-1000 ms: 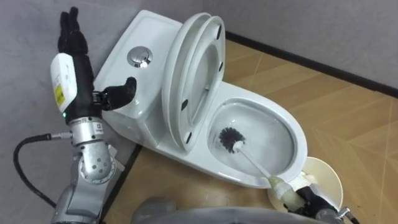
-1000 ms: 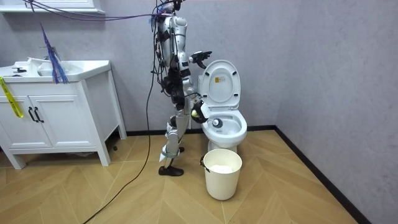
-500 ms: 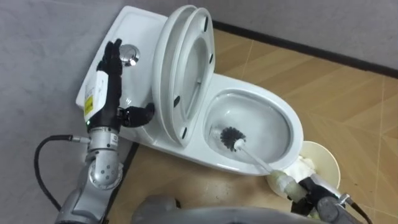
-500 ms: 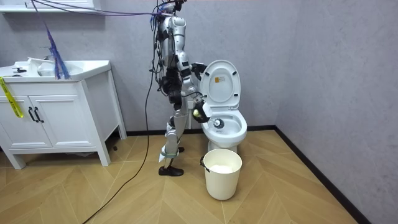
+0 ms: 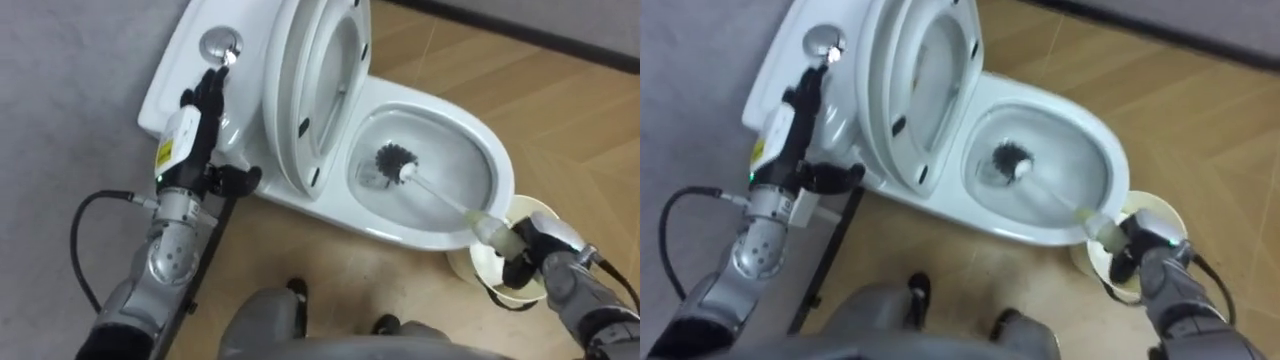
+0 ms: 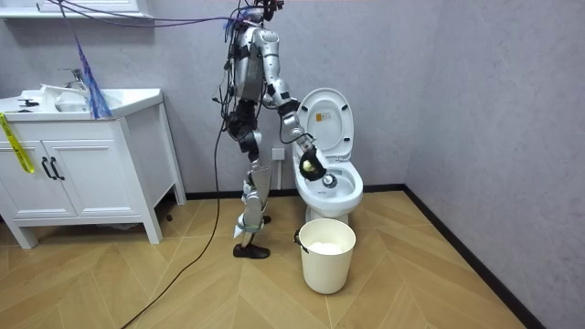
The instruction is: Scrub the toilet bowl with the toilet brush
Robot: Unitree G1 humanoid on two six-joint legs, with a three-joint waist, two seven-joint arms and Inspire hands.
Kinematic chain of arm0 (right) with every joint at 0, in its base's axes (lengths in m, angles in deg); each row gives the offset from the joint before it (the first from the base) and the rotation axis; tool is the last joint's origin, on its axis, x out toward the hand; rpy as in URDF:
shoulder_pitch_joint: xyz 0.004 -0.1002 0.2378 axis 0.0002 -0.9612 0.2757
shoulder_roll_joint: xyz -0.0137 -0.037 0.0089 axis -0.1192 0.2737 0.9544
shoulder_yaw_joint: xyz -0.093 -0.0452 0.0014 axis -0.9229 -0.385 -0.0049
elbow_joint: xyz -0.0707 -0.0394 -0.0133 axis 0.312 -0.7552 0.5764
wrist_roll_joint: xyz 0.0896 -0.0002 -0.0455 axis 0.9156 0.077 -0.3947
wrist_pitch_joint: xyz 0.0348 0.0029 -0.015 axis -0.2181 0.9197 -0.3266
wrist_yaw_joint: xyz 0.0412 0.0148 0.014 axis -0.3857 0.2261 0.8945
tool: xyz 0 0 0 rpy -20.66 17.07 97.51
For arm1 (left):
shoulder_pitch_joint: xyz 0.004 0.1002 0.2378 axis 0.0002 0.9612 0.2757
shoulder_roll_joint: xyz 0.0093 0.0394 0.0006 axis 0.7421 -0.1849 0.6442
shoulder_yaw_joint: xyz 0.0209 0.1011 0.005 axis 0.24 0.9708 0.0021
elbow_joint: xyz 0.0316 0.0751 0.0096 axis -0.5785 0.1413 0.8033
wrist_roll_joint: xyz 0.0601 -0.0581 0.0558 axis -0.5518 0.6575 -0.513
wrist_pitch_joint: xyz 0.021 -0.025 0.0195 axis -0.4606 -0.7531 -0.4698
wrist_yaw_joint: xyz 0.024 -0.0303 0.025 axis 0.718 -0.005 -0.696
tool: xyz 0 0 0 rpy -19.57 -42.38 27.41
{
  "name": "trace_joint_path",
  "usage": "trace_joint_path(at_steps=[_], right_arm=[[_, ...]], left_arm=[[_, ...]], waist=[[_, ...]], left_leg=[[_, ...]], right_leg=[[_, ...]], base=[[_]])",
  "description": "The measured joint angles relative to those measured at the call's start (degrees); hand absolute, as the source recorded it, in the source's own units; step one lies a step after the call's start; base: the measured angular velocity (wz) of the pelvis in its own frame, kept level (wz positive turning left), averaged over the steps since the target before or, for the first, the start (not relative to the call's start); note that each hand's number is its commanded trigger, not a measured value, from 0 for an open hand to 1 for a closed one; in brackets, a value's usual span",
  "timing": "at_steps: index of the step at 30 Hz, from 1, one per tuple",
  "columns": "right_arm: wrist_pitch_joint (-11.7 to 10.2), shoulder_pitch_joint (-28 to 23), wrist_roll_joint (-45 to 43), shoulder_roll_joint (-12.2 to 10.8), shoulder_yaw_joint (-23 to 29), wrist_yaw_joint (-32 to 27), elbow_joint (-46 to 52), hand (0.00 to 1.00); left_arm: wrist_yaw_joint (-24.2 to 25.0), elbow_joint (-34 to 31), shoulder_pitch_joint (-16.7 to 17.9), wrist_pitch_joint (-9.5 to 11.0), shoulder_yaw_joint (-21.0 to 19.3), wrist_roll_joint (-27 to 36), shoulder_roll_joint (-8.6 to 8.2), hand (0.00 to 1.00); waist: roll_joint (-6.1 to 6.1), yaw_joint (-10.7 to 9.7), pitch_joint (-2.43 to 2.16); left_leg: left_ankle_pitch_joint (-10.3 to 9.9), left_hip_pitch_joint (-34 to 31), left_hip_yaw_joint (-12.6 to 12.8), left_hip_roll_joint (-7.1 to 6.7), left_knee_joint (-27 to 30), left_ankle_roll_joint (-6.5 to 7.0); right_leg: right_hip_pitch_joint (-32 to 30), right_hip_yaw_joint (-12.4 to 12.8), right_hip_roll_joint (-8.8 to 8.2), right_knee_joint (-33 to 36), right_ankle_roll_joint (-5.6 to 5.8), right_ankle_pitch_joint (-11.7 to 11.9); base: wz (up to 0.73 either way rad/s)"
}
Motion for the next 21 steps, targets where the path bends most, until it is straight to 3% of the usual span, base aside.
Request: trace_joint_path(at_steps=[3, 6, 10, 11, 17, 21], right_arm=[[0.0, 2.5, -0.9, 1.3, -0.5, -2.7, -0.2, 1.0], [0.4, 5.5, -1.4, 3.1, -2.6, -4.2, 0.2, 1.0], [2.5, 7.8, -3.8, 6.0, -7.4, -4.7, 1.1, 1.0], [3.5, 8.2, -3.9, 6.6, -8.8, -4.7, 1.9, 1.0], [6.8, 12.1, -6.8, 7.0, -16.0, -4.8, 2.4, 1.0], [9.5, 13.6, -7.9, 7.4, -17.8, -6.8, 2.7, 1.0]], left_arm=[[-1.2, 0.9, -2.4, 0.6, 1.2, 0.0, 0.18, 0.0], [-3.9, 0.9, -4.9, 0.9, 2.4, -1.0, 1.47, 0.0], [-5.8, 0.7, -7.3, 0.7, 3.8, -2.8, 2.73, 0.0], [-6.4, 0.6, -8.1, 0.6, 4.1, -3.2, 2.93, 0.0], [-11.3, 0.4, -11.2, -1.0, 6.6, -5.7, 3.83, 0.0], [-13.2, 0.2, -13.0, -1.9, 9.0, -6.9, 5.56, 0.0]], waist=[[0.16, 1.3, 0.44], [0.18, 2.4, 0.67], [0.72, 4.0, 0.81], [1.01, 4.4, 1.08], [1.73, 5.2, 1.18], [2.71, 6.3, 1.21]], left_leg=[[0.2, -3.0, 0.3, 0.04, 1.5, 0.17], [0.6, -7.8, 1.3, -0.05, 3.3, 0.43], [0.9, -13.3, 1.7, -0.16, 5.7, 0.55], [0.9, -14.7, 1.7, -0.08, 6.5, 0.54], [2.1, -20.9, 1.9, -0.95, 8.1, 0.62], [2.6, -23.5, 1.6, -0.79, 8.4, 0.37]], right_leg=[[-3.3, 0.5, -0.31, 2.0, -0.22, -0.2], [-9.7, 1.6, -1.25, 6.3, -0.76, -0.8], [-16.1, 1.7, -2.47, 10.9, -1.38, -1.5], [-17.5, 1.6, -2.65, 11.8, -1.56, -1.6], [-24.9, 1.8, -4.45, 16.4, -2.48, -2.7], [-27.3, 1.5, -4.31, 16.5, -2.76, -2.8]], base=[[-0.07], [-0.13], [-0.05], [-0.04], [0.05], [0.08]])
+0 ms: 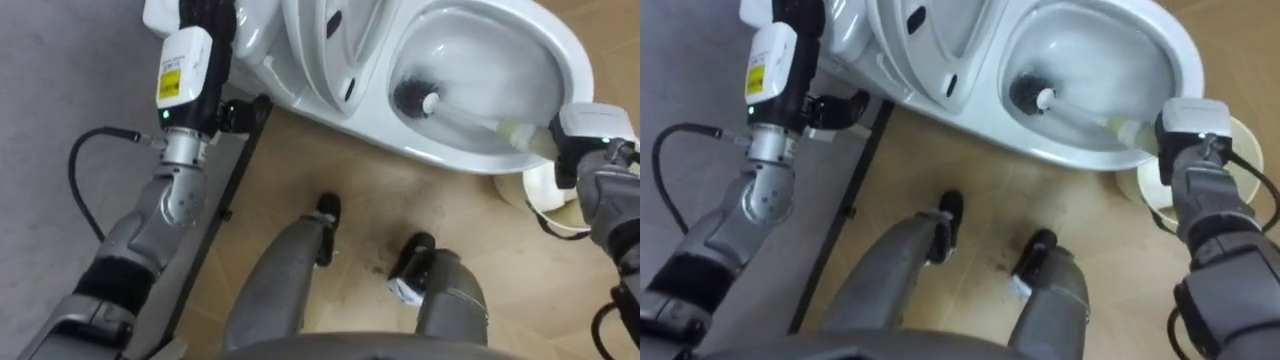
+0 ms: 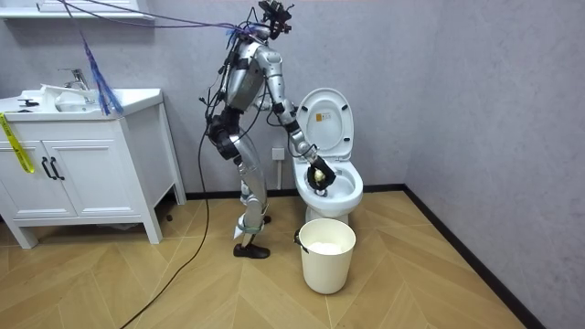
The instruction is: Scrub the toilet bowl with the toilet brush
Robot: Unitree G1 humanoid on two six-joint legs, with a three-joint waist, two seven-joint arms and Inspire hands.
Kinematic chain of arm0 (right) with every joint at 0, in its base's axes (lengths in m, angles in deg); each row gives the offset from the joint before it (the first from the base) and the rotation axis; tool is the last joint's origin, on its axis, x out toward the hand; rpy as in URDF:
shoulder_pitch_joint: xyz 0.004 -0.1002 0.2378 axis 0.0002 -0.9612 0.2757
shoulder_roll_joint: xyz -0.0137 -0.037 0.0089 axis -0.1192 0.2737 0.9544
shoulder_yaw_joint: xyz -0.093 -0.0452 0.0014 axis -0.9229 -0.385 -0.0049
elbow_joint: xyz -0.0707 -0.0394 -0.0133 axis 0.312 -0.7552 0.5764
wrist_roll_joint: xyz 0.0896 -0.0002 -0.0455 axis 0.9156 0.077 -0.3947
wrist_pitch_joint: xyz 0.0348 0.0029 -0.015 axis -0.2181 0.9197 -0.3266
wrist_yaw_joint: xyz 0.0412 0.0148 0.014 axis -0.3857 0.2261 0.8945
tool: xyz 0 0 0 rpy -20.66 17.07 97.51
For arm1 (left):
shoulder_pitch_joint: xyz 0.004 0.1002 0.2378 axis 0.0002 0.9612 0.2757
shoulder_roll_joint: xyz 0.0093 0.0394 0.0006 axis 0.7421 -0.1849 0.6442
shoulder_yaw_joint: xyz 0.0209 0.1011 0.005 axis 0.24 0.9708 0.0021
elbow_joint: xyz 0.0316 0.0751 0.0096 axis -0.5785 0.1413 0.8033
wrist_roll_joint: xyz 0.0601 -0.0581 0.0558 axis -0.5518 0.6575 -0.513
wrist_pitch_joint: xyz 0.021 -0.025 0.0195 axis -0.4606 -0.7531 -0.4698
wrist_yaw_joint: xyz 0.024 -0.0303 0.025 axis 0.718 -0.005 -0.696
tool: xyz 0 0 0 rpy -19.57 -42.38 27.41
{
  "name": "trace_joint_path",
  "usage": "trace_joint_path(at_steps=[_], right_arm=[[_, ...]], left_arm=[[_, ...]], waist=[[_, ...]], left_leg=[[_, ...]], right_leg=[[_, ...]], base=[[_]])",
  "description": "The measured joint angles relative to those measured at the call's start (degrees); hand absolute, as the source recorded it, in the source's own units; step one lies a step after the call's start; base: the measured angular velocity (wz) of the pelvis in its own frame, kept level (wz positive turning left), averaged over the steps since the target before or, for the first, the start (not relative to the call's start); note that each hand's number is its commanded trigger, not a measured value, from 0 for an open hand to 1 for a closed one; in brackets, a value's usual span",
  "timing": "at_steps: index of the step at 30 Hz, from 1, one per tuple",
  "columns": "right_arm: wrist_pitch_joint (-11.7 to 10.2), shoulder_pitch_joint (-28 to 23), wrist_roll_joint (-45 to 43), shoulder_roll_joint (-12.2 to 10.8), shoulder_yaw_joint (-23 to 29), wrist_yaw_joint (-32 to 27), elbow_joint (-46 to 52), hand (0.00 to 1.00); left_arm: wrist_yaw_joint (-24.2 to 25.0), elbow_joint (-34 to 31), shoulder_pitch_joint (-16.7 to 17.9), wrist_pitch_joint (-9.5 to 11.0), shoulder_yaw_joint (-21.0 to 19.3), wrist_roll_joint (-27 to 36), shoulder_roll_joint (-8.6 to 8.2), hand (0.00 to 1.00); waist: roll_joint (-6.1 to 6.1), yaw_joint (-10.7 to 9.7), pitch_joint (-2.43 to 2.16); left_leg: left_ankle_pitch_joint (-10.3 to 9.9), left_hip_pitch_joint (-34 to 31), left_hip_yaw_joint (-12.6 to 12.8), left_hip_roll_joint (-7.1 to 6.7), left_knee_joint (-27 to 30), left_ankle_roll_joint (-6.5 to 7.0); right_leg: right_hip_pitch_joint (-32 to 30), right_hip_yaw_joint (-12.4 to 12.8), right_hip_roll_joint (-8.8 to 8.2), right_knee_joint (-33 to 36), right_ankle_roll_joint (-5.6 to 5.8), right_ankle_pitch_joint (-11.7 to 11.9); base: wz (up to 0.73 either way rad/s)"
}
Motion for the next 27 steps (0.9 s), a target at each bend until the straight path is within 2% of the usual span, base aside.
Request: trace_joint_path(at_steps=[2, 4, 7, 9, 14, 18, 22, 24, 26, 27], right_arm=[[1.5, 0.5, -0.2, 1.9, -1.9, 0.0, 1.1, 1.0], [2.5, 0.5, -0.2, 2.5, -3.2, 0.1, 1.7, 1.0], [4.0, 1.7, -0.3, 2.7, -5.2, 0.8, 2.0, 1.0], [4.8, 2.1, -0.3, 2.7, -5.7, 1.1, 2.3, 1.0], [6.4, 2.1, -0.3, 2.8, -7.2, 1.1, 3.9, 1.0], [7.1, 1.7, 1.6, 2.6, -7.2, 1.1, 4.4, 1.0], [6.7, 2.1, 14.1, 2.3, -8.3, 0.4, 2.9, 1.0], [6.7, 2.7, 21.4, 1.5, -8.1, -1.4, 2.7, 1.0], [4.9, 3.7, 30.3, 1.3, -5.9, -1.2, 1.6, 1.0], [4.3, 4.0, 32.0, 1.2, -4.4, -1.2, 1.6, 1.0]], left_arm=[[-1.0, 0.0, -0.2, -0.3, 1.1, -0.1, 0.14, 0.0], [-1.7, 0.0, -0.2, -1.2, 2.1, -0.9, 0.52, 0.0], [-4.3, 0.0, -0.1, -2.7, 3.3, -2.6, 1.49, 0.0], [-5.9, 0.0, -0.3, -3.3, 4.0, -2.7, 1.5, 0.0], [-9.3, 0.4, -0.8, -6.0, 6.3, -3.1, 1.49, 0.0], [-10.6, 0.4, -1.5, -7.6, 7.5, -3.0, 1.48, 0.0], [-11.9, -0.2, -1.9, -9.3, 8.8, -3.0, 2.15, 0.0], [-13.2, -0.4, -1.9, -9.9, 9.1, -3.0, 2.94, 0.0], [-14.3, -0.4, -2.1, -10.8, 9.0, -3.1, 3.38, 0.0], [-14.7, -0.6, -2.2, -11.2, 8.9, -3.1, 3.41, 0.0]], waist=[[1.22, 0.6, 0.03], [1.52, 1.1, 0.03], [1.79, 1.4, 0.03], [2.12, 1.4, 0.04], [2.98, 1.1, 0.54], [3.01, 0.9, 0.52], [2.75, 0.9, 0.68], [2.44, 0.2, 0.83], [1.48, -0.9, 0.86], [1.44, -1.3, 0.87]], left_leg=[[0.0, -0.5, -0.2, 0.04, -0.1, -0.02], [0.0, -0.4, -0.1, 0.08, -0.2, -0.04], [0.1, -1.0, 0.1, 0.62, -0.3, -0.2], [0.1, -1.5, 0.2, 1.04, -0.2, -0.33], [0.2, -1.8, 0.3, 1.2, -0.3, -0.42], [0.2, -2.4, 0.2, 1.23, -0.2, -0.44], [0.3, -2.9, 0.8, 1.13, -0.1, -0.34], [0.4, -3.5, 0.9, 1.06, 0.0, -0.28], [0.6, -4.4, 2.1, 0.95, 0.8, -0.03], [0.6, -4.7, 2.3, 0.92, 1.0, 0.06]], right_leg=[[-0.3, -0.3, 0.03, -0.2, -0.06, 0.0], [-0.3, -0.4, 0.09, -0.4, -0.12, 0.0], [-0.8, 0.0, 0.86, -1.0, -0.28, 0.0], [-0.9, -0.4, 1.15, -1.1, -0.44, 0.1], [-0.9, -1.2, 1.21, -1.1, -0.56, 0.0], [-1.3, -1.1, 1.25, -1.1, -0.63, 0.0], [-2.4, -0.7, 1.01, -1.0, -0.6, -0.1], [-3.2, -0.2, 0.86, 0.0, -0.61, -0.1], [-4.7, 1.1, 0.35, 1.8, -0.61, -0.6], [-5.1, 1.1, 0.17, 2.0, -0.69, -0.7]], base=[[0.02], [0.0], [-0.03], [0.04], [0.04], [0.01], [-0.02], [0.02], [0.06], [0.06]])
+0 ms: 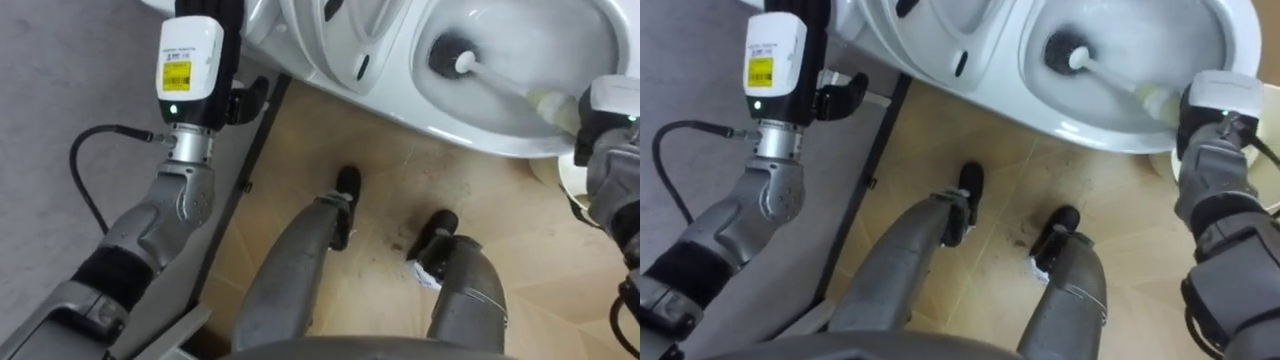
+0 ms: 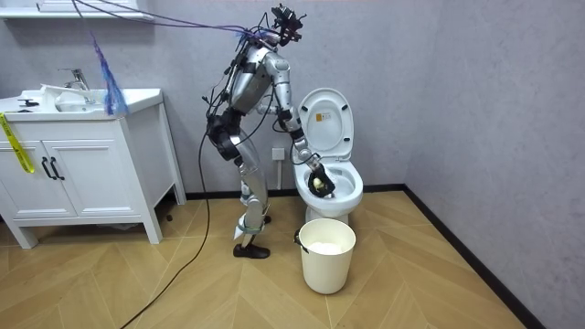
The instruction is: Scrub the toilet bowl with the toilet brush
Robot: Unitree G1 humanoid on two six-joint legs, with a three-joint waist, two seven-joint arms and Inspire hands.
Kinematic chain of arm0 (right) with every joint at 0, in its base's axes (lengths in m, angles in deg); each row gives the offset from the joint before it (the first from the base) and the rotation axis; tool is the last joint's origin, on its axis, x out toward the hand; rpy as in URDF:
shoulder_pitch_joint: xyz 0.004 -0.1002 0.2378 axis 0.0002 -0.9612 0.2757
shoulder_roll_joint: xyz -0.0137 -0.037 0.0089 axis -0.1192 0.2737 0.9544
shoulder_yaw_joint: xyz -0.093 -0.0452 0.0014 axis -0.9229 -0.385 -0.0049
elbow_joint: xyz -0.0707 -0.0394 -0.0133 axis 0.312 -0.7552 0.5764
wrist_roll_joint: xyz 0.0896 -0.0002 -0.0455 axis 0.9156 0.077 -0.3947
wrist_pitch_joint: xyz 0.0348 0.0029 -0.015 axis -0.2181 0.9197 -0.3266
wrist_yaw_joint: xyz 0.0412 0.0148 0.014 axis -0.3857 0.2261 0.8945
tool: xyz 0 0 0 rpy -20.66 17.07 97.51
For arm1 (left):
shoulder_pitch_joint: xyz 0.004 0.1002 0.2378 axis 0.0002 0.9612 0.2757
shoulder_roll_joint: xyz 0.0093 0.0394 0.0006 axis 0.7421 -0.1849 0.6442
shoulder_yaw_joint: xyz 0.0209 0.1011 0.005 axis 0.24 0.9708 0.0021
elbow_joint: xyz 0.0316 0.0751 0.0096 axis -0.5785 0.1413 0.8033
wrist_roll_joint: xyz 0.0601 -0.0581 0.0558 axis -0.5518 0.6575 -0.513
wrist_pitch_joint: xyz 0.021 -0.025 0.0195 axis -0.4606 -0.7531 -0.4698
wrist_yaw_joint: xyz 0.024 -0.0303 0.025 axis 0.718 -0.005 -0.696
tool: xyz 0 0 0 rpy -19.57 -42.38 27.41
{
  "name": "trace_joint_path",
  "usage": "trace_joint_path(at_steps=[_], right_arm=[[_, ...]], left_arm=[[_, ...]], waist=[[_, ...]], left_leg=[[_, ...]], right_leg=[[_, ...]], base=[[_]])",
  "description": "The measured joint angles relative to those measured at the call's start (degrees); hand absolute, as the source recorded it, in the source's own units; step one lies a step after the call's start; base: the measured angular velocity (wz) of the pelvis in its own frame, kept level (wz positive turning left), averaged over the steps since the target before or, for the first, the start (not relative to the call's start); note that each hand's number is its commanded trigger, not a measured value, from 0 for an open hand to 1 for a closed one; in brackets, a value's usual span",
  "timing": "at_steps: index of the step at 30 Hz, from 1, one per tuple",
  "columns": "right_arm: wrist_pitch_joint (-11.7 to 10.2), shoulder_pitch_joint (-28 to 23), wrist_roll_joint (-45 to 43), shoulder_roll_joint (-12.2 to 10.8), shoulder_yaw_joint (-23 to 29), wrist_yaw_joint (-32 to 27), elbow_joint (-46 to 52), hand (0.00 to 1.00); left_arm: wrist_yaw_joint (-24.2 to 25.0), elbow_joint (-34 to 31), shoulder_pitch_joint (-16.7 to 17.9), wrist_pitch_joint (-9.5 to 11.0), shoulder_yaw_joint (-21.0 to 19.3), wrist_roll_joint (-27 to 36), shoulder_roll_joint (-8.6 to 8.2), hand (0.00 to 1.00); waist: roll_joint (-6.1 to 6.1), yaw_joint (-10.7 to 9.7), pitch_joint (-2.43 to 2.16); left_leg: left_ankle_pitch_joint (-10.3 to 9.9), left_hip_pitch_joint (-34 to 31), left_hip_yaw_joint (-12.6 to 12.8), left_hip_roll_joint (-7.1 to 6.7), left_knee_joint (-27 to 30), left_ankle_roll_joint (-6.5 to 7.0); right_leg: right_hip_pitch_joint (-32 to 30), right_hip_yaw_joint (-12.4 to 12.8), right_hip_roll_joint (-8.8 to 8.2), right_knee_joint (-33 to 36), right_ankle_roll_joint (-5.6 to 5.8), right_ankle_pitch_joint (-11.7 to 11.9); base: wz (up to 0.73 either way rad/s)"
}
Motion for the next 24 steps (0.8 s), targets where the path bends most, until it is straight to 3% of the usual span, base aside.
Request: trace_joint_path(at_steps=[2, 4, 8, 12, 15, 17, 20, 24], right_arm=[[-1.3, 0.9, 7.9, -0.3, 3.9, 0.0, -0.1, 1.0], [-1.3, 1.0, 11.1, -0.8, 6.4, -0.1, -0.7, 1.0], [-1.1, 0.8, 10.2, -2.3, 6.5, -0.1, -0.5, 1.0], [-0.4, 0.8, 5.0, -3.7, 6.4, 0.1, 0.6, 1.0], [1.3, -0.1, -3.7, -5.3, 3.7, 1.2, 3.4, 1.0], [3.9, -1.4, -10.1, -7.4, 3.4, 1.3, 4.3, 1.0], [6.3, -3.9, -15.5, -7.3, 1.7, 2.7, 6.7, 1.0], [9.1, -6.8, -19.8, -7.6, 1.7, 3.6, 12.0, 1.0]], left_arm=[[-0.8, -0.7, 0.0, -1.4, -0.7, -0.1, 0.05, 0.0], [-0.8, -1.0, -0.3, -2.6, -0.9, -0.1, 0.01, 0.0], [-0.3, -0.5, -0.7, -5.9, -1.0, -1.4, -0.1, 0.0], [1.0, -0.1, -1.0, -8.5, -1.1, -4.4, -0.12, 0.0], [1.6, -0.2, -1.0, -9.9, -0.5, -5.8, -0.33, 0.0], [1.6, 0.3, -0.7, -10.7, -0.2, -6.8, -0.85, 0.0], [1.7, 0.5, -0.3, -11.3, 0.5, -6.8, -0.77, 0.0], [1.7, 1.3, 0.2, -11.4, 0.4, -6.6, -1.21, 0.0]], waist=[[-0.36, -1.2, 0.04], [-0.6, -2.3, 0.13], [-0.82, -4.4, 0.13], [-0.74, -4.3, 0.04], [-0.48, -3.5, -0.12], [0.03, -2.8, -0.45], [1.01, -1.7, -0.99], [2.03, -1.5, -1.3]], left_leg=[[0.2, -1.4, 0.7, -0.02, 0.8, 0.33], [0.7, -1.7, 1.1, -0.41, 0.9, 0.64], [1.0, -2.0, 1.4, -1.1, 1.9, 0.94], [1.2, -1.9, 1.5, -0.92, 2.0, 1.12], [1.2, -1.7, 1.2, -0.66, 1.9, 1.11], [1.1, -1.3, 1.0, 0.21, 1.9, 0.98], [0.9, -0.9, 1.1, 1.06, 1.8, 0.73], [0.8, -0.4, 1.1, 1.4, 0.7, 0.37]], right_leg=[[-1.7, 0.5, -0.35, 1.1, -0.03, -0.1], [-2.5, 1.0, -0.95, 2.1, 0.05, -0.2], [-3.4, 1.6, -2.02, 4.0, 0.21, -0.4], [-3.4, 1.4, -1.83, 3.9, 0.04, 0.0], [-3.0, 1.2, -1.29, 3.3, 0.01, 0.6], [-1.8, 1.0, 0.02, 1.6, 0.01, 1.2], [-1.0, 0.9, 1.03, 0.2, -0.17, 1.7], [-0.7, 1.0, 1.6, -0.4, -0.41, 2.0]], base=[[0.0], [0.04], [0.03], [-0.07], [-0.04], [-0.09], [-0.13], [-0.09]])
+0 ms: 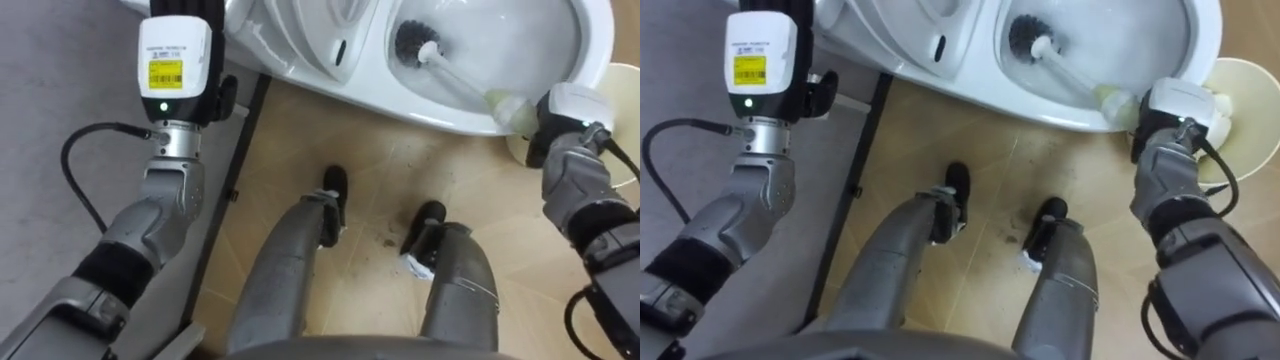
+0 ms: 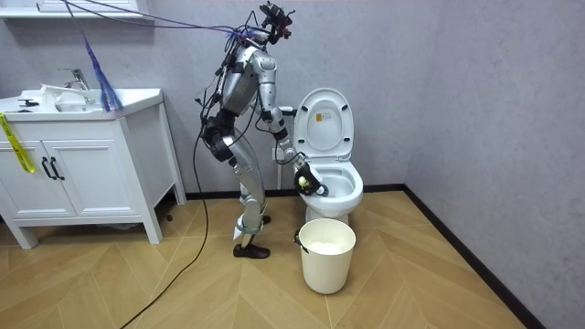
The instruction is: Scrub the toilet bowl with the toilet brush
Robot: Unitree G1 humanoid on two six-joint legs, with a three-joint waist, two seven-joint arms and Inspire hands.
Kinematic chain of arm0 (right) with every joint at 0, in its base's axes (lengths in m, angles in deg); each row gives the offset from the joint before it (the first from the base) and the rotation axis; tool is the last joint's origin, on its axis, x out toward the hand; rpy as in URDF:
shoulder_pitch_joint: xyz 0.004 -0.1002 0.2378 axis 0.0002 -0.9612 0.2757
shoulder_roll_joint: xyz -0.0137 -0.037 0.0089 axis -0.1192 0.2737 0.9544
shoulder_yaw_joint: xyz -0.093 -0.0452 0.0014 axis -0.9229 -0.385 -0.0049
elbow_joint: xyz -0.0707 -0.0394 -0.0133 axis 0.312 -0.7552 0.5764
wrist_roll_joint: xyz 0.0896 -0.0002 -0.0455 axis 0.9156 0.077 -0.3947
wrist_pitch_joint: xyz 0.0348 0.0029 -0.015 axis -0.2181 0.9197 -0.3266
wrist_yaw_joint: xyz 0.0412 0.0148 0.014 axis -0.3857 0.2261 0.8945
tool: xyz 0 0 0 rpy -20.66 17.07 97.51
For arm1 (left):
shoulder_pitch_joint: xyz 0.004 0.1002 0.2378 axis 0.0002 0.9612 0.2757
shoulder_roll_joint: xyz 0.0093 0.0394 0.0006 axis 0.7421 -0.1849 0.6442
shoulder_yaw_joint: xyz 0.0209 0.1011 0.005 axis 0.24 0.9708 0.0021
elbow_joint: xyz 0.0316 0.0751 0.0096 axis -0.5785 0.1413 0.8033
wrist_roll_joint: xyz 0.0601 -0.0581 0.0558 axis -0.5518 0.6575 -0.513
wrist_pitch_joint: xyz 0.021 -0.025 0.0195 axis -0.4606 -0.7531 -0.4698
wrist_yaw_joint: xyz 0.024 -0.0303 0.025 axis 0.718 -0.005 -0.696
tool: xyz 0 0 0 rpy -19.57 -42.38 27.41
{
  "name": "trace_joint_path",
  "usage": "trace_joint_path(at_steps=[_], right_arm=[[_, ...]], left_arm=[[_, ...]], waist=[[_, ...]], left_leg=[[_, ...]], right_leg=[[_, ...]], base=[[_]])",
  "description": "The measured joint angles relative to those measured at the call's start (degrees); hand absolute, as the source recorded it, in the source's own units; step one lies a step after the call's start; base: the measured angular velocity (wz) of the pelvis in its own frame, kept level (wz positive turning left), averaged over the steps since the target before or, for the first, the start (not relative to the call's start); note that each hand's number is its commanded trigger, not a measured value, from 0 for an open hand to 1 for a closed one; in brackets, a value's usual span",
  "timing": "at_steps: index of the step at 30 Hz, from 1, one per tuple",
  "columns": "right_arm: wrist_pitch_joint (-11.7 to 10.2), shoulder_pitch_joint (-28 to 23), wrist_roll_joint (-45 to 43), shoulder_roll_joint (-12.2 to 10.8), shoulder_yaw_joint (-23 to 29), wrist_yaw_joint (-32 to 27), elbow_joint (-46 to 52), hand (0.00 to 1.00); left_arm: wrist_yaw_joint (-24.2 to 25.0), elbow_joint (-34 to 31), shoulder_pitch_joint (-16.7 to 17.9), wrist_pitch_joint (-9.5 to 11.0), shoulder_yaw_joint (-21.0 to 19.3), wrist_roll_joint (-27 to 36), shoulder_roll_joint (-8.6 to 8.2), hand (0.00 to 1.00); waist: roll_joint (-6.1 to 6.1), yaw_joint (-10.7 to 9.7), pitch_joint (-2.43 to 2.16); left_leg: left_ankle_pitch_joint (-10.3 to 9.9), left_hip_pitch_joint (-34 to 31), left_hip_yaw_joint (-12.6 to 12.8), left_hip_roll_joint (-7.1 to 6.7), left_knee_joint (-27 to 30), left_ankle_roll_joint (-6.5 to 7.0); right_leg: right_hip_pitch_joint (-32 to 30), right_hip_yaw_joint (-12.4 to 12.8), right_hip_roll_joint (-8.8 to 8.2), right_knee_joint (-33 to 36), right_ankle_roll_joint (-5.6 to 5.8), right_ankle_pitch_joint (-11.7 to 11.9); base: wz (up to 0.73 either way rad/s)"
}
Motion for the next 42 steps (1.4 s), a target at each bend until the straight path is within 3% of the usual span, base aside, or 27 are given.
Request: trace_joint_path(at_steps=[2, 7, 10, 13, 16, 18, 19, 21, 26, 31, 32, 34, 36, 38, 42], right_arm=[[1.1, -1.8, -1.3, -0.1, 0.0, 0.0, 2.6, 1.0], [1.1, -4.2, -2.1, 0.0, 0.0, 0.2, 3.7, 1.0], [0.5, -2.7, -3.3, 1.8, -0.7, 0.1, 1.6, 1.0], [-1.5, 0.8, -3.7, 4.2, -3.7, 0.0, -3.2, 1.0], [-3.6, 4.6, -3.6, 8.1, -6.0, -0.7, -6.9, 1.0], [-4.4, 6.5, -3.7, 9.4, -6.1, -1.5, -8.3, 1.0], [-5.3, 7.6, -4.0, 10.2, -6.1, -1.7, -8.4, 1.0], [-6.5, 9.2, -5.0, 11.0, -6.1, -2.5, -8.7, 1.0], [-6.6, 11.3, -13.3, 11.0, -6.1, -4.1, -7.1, 1.0], [-2.3, 8.1, -19.6, 6.3, -6.2, -3.5, -1.8, 1.0], [-0.9, 6.4, -19.5, 5.5, -6.2, -2.5, 0.2, 1.0], [1.2, 4.2, -19.5, 4.2, -6.0, -1.0, 2.6, 1.0], [3.2, 1.6, -19.3, 2.9, -5.5, -0.2, 5.3, 1.0], [5.7, -1.8, -18.9, 1.8, -4.2, 0.7, 8.3, 1.0], [7.9, -4.3, -17.9, 0.4, -4.1, 1.5, 11.3, 1.0]], left_arm=[[-0.2, -0.3, 1.1, 0.0, -0.2, 0.2, 0.01, 0.0], [-1.3, -1.1, 2.8, 0.6, -0.9, 2.1, 0.06, 0.0], [-1.4, -0.8, 2.8, 1.5, -0.8, 2.1, 0.54, 0.0], [-1.3, -0.6, 2.1, 1.9, -0.2, 2.2, 0.81, 0.0], [-0.8, -0.6, -0.5, 2.2, 1.1, 2.3, 1.63, 0.0], [-0.7, -1.0, -1.7, 2.3, 1.6, 2.2, 1.71, 0.0], [-0.7, -1.8, -1.7, 2.4, 1.4, 2.2, 1.87, 0.0], [-0.7, -3.0, -1.8, 2.4, 1.2, 2.2, 2.25, 0.0], [-0.8, -3.2, -1.9, 2.4, 1.2, 2.0, 3.01, 0.0], [0.9, -2.7, -1.5, 2.4, 1.4, 2.0, 3.17, 0.0], [0.9, -2.8, -1.0, 2.3, 1.4, 2.1, 3.06, 0.0], [0.9, -2.6, -0.3, 2.4, 1.2, 2.1, 3.04, 0.0], [1.4, -2.7, 1.3, 2.4, 1.1, 2.2, 2.78, 0.0], [1.2, -3.5, 4.4, 2.4, 0.6, 2.4, 1.77, 0.0], [-0.2, -3.8, 7.3, 2.6, -0.4, 4.0, 0.85, 0.0]], waist=[[0.23, -0.3, -0.15], [0.5, -1.0, -0.27], [0.23, -0.5, -0.09], [-0.08, -0.1, 0.13], [-1.14, 0.8, 0.83], [-1.74, 0.7, 1.19], [-2.84, 0.8, 1.49], [-3.42, 0.4, 1.43], [-5.41, 0.3, 1.28], [-5.19, 0.3, 1.08], [-4.62, 0.3, 0.77], [-3.19, 0.4, 0.79], [-1.65, 0.4, 0.34], [-0.07, 0.4, -0.61], [0.59, 0.3, -1.0]], left_leg=[[0.2, 0.5, -0.1, 0.28, -0.5, -0.34], [0.2, 1.1, -0.1, 1.18, -1.1, -0.59], [0.2, 1.1, 0.0, 1.08, -1.3, -0.59], [0.2, 1.1, 0.1, 0.7, -0.8, -0.51], [0.1, 0.1, 0.1, 0.07, 0.1, -0.45], [0.2, -0.7, -0.2, -0.6, 0.5, -0.42], [0.2, -1.4, -0.1, -0.92, 1.0, -0.41], [0.2, -2.1, 0.2, -1.37, 1.5, -0.38], [0.2, -2.2, 0.5, -1.32, 2.4, -0.36], [-0.1, -0.4, 0.5, -0.2, 2.4, -0.22], [-0.1, -0.2, 0.1, 0.25, 1.9, -0.3], [-0.2, 0.4, -0.4, 1.29, 1.6, -0.37], [-0.3, 1.0, -0.4, 1.86, 0.7, -0.46], [-0.2, 1.5, 0.2, 1.91, -0.6, -0.45], [0.3, 2.8, 1.1, 2.34, -2.7, -0.85]], right_leg=[[0.6, -0.1, 0.49, -0.9, -0.21, 0.1], [2.3, -1.6, 1.2, -2.8, -0.57, 0.3], [2.2, -1.4, 0.96, -2.7, -0.61, 0.3], [2.0, -1.4, 0.26, -1.8, -0.57, -0.2], [0.5, -1.4, -0.86, 0.5, -0.77, -1.0], [-0.6, -1.4, -1.97, 2.3, -0.72, -1.9], [-1.6, -1.3, -2.74, 3.5, -0.85, -2.3], [-2.8, -0.9, -3.46, 4.9, -0.8, -2.8], [-2.8, -0.7, -3.28, 5.4, -0.72, -3.0], [-0.1, -0.7, -1.32, 3.4, -0.46, -2.5], [0.6, -1.3, -0.57, 2.1, -0.53, -1.9], [2.2, -2.2, 0.75, -0.2, -0.68, -0.7], [3.3, -2.5, 1.63, -2.1, -0.69, 0.0], [3.5, -1.9, 1.86, -3.4, -0.58, 0.7], [3.9, -1.6, 2.34, -5.1, -1.01, 1.3]], base=[[0.0], [0.05], [0.0], [0.03], [0.11], [0.24], [0.11], [0.09], [0.0], [-0.07], [-0.12], [-0.13], [-0.17], [-0.15], [-0.12]])
